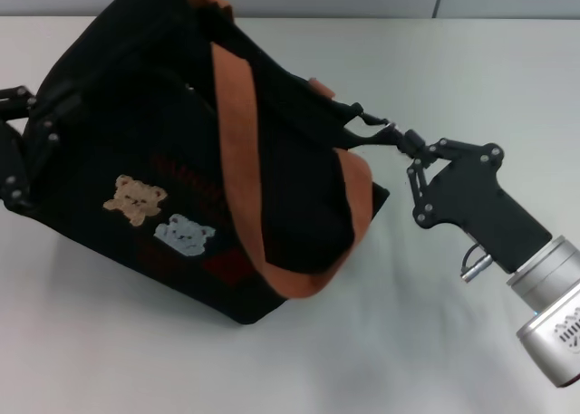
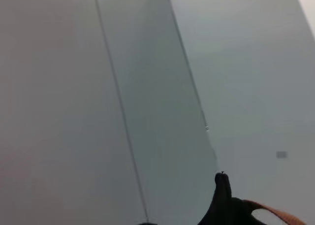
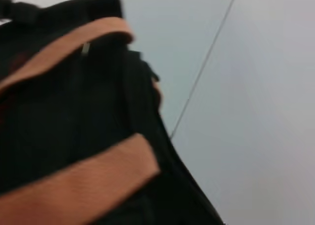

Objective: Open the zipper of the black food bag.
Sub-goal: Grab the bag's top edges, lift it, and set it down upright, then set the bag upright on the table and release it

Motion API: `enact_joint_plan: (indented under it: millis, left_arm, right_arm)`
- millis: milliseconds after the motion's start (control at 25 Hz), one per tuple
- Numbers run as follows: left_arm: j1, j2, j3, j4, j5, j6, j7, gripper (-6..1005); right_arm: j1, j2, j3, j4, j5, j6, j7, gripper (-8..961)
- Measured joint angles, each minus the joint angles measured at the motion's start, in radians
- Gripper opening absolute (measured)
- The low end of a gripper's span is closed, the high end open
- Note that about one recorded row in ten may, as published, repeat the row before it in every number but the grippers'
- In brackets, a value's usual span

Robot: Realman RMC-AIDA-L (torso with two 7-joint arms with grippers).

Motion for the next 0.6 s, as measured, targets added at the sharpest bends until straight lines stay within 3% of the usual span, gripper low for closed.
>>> enact_joint_plan:
  millis: [280, 480, 600]
  left_arm:
    - [0.033, -0.001, -0.019, -0.104, 0.001, -0.04, 0.072, 84]
    - [0.048, -0.028, -0.114, -0.253, -0.002, -0.132, 0.235, 85]
    - [0.04, -0.029, -0.139, -0.323, -0.002, -0.171, 0.297, 85]
  right_arm:
    - [0.009, 0.0, 0.091, 0.033, 0.0, -0.005, 0.025, 8]
    - [-0.005, 0.0, 0.203, 0.075, 0.002, -0.025, 0.078, 17]
    - [-0.005, 0.0, 0.224, 0.065, 0.002, -0.051, 0.139, 128]
